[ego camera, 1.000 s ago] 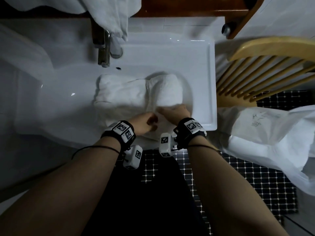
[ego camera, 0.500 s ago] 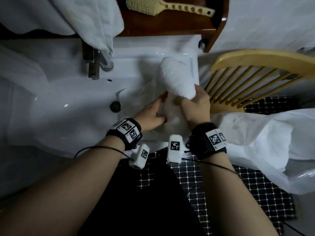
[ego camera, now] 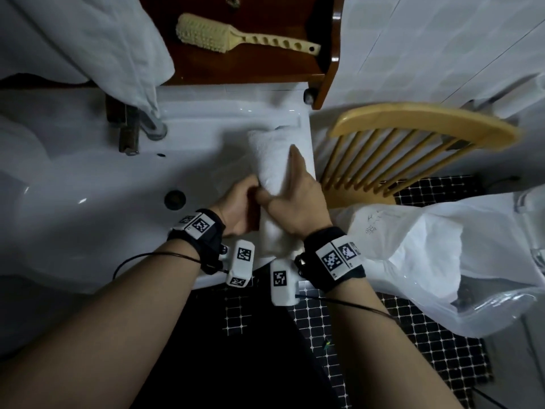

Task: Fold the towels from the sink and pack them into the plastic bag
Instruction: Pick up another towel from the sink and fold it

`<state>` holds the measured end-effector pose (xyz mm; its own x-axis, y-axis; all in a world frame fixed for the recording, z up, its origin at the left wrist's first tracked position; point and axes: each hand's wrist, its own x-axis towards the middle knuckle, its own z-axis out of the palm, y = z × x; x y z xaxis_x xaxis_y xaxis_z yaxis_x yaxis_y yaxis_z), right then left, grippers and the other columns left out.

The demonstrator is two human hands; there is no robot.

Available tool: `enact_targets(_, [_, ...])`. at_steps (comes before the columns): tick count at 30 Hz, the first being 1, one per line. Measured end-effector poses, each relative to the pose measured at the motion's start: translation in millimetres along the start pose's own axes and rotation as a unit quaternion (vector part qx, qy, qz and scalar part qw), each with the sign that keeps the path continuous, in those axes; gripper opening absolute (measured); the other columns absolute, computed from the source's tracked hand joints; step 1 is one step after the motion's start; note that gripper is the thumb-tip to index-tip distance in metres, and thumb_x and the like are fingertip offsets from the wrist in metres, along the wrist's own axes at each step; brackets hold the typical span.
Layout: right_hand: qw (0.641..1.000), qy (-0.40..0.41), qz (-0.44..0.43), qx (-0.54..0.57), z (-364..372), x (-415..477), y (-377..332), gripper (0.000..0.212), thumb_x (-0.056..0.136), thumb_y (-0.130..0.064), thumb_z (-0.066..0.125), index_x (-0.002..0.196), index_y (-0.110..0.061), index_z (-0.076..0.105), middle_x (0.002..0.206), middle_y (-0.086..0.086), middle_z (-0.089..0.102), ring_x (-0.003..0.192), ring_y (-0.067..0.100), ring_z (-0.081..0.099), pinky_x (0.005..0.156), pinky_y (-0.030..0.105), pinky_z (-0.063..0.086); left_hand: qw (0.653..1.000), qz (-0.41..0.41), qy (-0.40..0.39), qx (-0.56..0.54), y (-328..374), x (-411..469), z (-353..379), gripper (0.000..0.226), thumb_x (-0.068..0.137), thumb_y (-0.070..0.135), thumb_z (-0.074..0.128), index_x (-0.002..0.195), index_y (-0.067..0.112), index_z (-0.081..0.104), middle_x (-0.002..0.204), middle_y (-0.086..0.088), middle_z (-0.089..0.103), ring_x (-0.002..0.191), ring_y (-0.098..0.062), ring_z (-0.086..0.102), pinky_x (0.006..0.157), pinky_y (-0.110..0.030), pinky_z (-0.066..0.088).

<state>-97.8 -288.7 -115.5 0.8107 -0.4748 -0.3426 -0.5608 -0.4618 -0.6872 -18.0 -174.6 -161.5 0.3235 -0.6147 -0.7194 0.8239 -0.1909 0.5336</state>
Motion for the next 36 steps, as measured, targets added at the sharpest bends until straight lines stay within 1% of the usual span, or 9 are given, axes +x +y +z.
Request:
enact_targets(5, [0.997,-0.06,-0.036,0.023,24.9,12.9,7.9,0.079,0.096,-0.043,0.043,0.168,-0.022,0.019,0.148,0.021,0.056,0.134,0.035,0.053,0.111,0.036,0.039,0.998,-0.007,-0.003,0.055,2.3,-0.6,-24.5,0.065,0.099,0.067,0.047,0.129,0.016,0.072,0.123,-0.017,0.075,0.116,-0.029,0.072,0.101,-0.04,0.055])
enact_targets(9, [0.993,-0.082,-0.08,-0.016,45.4,22.7,23.0,0.067,0.096,-0.015,0.055,0.161,-0.017,0.041,0.117,0.024,0.071,0.108,0.039,0.067,0.091,0.027,0.045,0.965,0.006,0.146,0.217,-7.9,14.5,-58.7,0.064,0.088,0.063,0.075,0.134,0.019,0.067,0.124,-0.01,0.075,0.109,-0.024,0.074,0.094,-0.039,0.058])
enact_targets(13, [0.999,0.044,-0.018,-0.027,56.5,23.6,29.9,0.05,0.085,-0.016,0.068,0.135,-0.025,0.063,0.1,0.009,0.073,0.092,0.032,0.07,0.073,0.029,0.049,0.86,0.082,0.317,0.392,-13.7,17.5,-73.8,0.085,0.08,0.034,0.086,0.144,0.018,0.033,0.134,-0.005,0.044,0.112,-0.022,0.05,0.091,-0.033,0.048])
enact_targets(17, [0.988,0.114,0.089,-0.058,65.5,16.1,47.0,0.096,0.075,-0.044,0.086,0.153,-0.018,0.036,0.128,0.017,0.052,0.115,0.04,0.054,0.097,0.044,0.045,0.73,0.24,0.248,0.59,-19.1,20.7,-61.9,0.083,0.07,-0.016,0.07,0.134,0.026,0.038,0.141,-0.009,0.03,0.124,-0.035,0.041,0.102,-0.045,0.049])
enact_targets(21, [0.986,0.003,0.165,-0.012,70.2,25.6,59.5,0.094,0.076,-0.057,0.084,0.145,-0.011,0.042,0.131,0.018,0.059,0.124,0.038,0.057,0.101,0.037,0.045,0.799,0.105,0.074,0.587,-24.2,22.6,-64.2,0.1,0.085,0.001,0.067,0.161,0.026,0.008,0.169,-0.003,0.01,0.145,-0.03,0.038,0.1,-0.03,0.048])
enact_targets(25, [0.987,-0.019,0.159,-0.033,67.3,36.2,48.7,0.072,0.078,-0.048,0.08,0.131,-0.011,0.049,0.123,0.016,0.066,0.114,0.039,0.064,0.086,0.034,0.048,0.8,0.059,0.029,0.596,-31.2,21.7,-67.6,0.108,0.095,0.01,0.054,0.161,0.038,-0.027,0.176,0.001,-0.01,0.125,-0.036,0.06,0.088,-0.031,0.055])
enact_targets(28, [0.989,-0.016,0.147,-0.023,57.9,36.7,39.8,0.072,0.074,-0.045,0.081,0.131,-0.013,0.053,0.123,0.015,0.068,0.115,0.038,0.066,0.085,0.031,0.049,0.85,0.077,0.064,0.517,-24.8,16.7,-62.6,0.094,0.099,0.01,0.054,0.168,0.03,-0.007,0.175,-0.006,0.008,0.145,-0.03,0.043,0.108,-0.027,0.042])
enact_targets(31, [0.99,0.034,0.132,0.033,32.6,26.9,24.4,0.076,0.067,-0.053,0.085,0.126,-0.013,0.059,0.119,0.014,0.072,0.109,0.036,0.068,0.086,0.034,0.054,0.881,0.11,0.149,0.434,-14.2,8.9,-56.2,0.061,0.106,0.038,0.055,0.157,0.031,0.024,0.155,-0.008,0.026,0.131,-0.017,0.045,0.11,-0.023,0.032])
enact_targets(36, [0.99,0.097,0.098,0.022,-8.5,5.4,20.7,0.071,0.069,-0.043,0.079,0.131,-0.017,0.054,0.119,0.01,0.069,0.113,0.038,0.065,0.085,0.031,0.046,0.93,0.034,0.136,0.34,-22.3,20.3,-42.7,0.082,0.095,0.077,0.051,0.157,0.027,0.028,0.14,0.009,0.04,0.124,-0.011,0.046,0.108,-0.03,0.039])
